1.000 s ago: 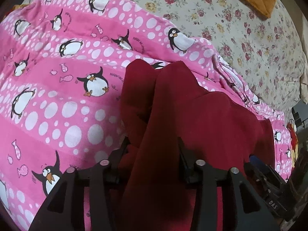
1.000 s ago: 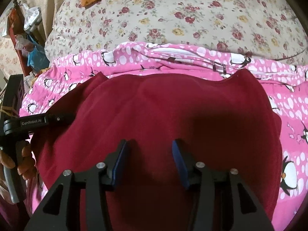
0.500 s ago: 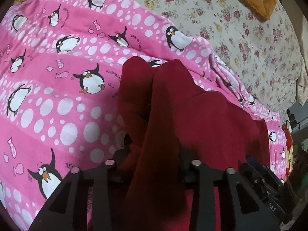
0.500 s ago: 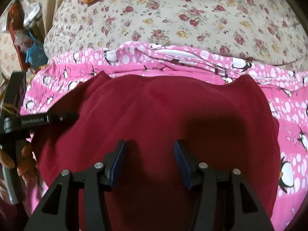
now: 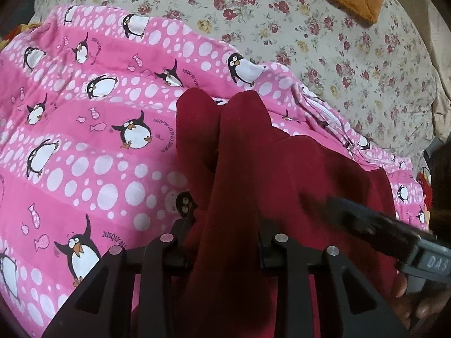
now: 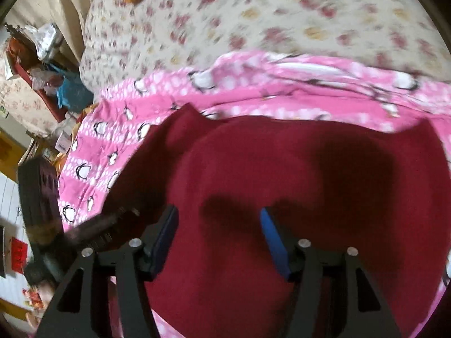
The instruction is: Fold small clothes
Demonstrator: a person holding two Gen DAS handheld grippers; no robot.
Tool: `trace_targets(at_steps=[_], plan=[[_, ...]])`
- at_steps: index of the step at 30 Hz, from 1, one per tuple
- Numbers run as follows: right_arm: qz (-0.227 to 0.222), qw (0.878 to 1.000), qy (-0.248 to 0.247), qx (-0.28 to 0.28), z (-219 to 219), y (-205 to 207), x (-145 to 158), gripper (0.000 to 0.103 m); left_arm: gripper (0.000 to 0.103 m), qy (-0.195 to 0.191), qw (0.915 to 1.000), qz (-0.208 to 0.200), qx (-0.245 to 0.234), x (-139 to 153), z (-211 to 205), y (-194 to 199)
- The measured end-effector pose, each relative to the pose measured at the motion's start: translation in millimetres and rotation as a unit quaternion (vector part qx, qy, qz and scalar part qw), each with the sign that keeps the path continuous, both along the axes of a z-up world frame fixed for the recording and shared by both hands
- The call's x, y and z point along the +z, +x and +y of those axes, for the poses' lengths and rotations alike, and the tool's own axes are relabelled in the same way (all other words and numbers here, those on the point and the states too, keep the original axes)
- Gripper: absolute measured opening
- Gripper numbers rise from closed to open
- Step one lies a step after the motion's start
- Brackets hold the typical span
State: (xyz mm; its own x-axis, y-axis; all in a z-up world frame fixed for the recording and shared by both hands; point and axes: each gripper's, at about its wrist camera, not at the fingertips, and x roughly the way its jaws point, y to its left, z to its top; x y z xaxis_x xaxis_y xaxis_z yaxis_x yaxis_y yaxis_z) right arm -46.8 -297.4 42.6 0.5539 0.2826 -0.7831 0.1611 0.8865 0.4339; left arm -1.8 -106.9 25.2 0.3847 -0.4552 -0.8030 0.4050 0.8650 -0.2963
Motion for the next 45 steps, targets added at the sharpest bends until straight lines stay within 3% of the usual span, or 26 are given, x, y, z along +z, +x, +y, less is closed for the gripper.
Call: trace_targets(at_steps=[5,10,16,45], plan=[[0.016,0.998,-0.053,0.030,31.4,35.6,-0.1,0.063,0.010,0.009,0.9999,-0.013,0.002,-0.9,-1.0,-4.8],[0.028,0.998,-0.040,0.049,44.8,62.2,3.9,0.063,0.010,0.003,0.9999,-0.012,0.005,-1.3,2.7,-7.4],[0.048,0.995,-0.061,0.067,62.7,88.6,-1.1,0.063,0.010,0.000,0.9999,-0.007,0.008,-2.3,4.9,-8.0],[0.067,0.992,-0.079,0.075,78.1,98.2,-12.4,0.063,0.009,0.023,0.9992,-0.032,0.004,-2.9,1.0,-11.9]])
